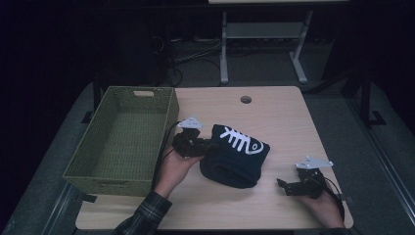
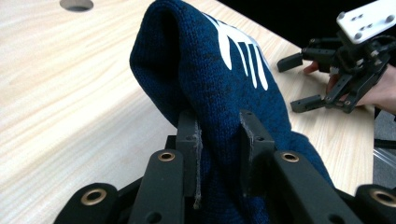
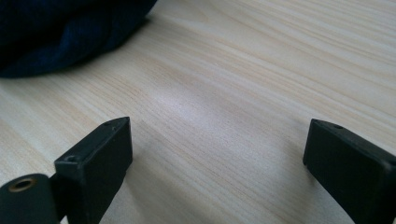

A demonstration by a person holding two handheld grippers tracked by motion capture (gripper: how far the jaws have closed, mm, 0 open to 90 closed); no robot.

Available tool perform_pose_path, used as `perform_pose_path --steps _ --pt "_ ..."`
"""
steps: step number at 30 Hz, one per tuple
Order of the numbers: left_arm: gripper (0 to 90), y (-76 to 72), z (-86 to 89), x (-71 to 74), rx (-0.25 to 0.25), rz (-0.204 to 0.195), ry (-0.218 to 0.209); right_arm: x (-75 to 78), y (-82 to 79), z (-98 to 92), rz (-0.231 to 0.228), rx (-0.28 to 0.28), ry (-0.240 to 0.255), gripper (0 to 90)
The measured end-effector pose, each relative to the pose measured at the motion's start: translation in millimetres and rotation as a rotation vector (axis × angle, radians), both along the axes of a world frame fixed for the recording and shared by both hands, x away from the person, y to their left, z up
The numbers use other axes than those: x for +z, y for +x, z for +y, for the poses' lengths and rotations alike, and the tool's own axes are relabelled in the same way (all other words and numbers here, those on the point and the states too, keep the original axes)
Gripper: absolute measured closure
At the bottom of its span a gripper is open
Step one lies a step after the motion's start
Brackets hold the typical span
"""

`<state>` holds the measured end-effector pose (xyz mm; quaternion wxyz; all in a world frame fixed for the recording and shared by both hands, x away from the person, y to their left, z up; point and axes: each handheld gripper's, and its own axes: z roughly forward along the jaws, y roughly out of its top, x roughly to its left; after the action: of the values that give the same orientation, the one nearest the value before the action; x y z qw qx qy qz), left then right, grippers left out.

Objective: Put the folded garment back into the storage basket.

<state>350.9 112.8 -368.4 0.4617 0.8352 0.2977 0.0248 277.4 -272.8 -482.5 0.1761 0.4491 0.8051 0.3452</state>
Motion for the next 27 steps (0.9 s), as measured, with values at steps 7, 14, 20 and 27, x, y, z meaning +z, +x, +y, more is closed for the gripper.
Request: perform_pose_path --steps 7,14,20,27 --pt "73.2 0.9 5.9 13.9 -0.003 -0.018 -0.01 0.0 -0.1 0.2 0.001 -0.001 0.003 7.7" --pt "73.2 2.6 16.2 26.0 0.004 -0.034 -0.024 0.0 0.0 0.1 0.001 0.0 0.002 7.7" --pt "73.3 4.2 25.3 34.9 0.013 -0.051 -0.033 0.0 0.0 0.1 0.001 0.0 0.003 7.7" --pt "73.3 5.3 35.4 43.2 0.02 -0.064 -0.032 0.1 0.0 0.2 0.001 0.0 0.003 7.7"
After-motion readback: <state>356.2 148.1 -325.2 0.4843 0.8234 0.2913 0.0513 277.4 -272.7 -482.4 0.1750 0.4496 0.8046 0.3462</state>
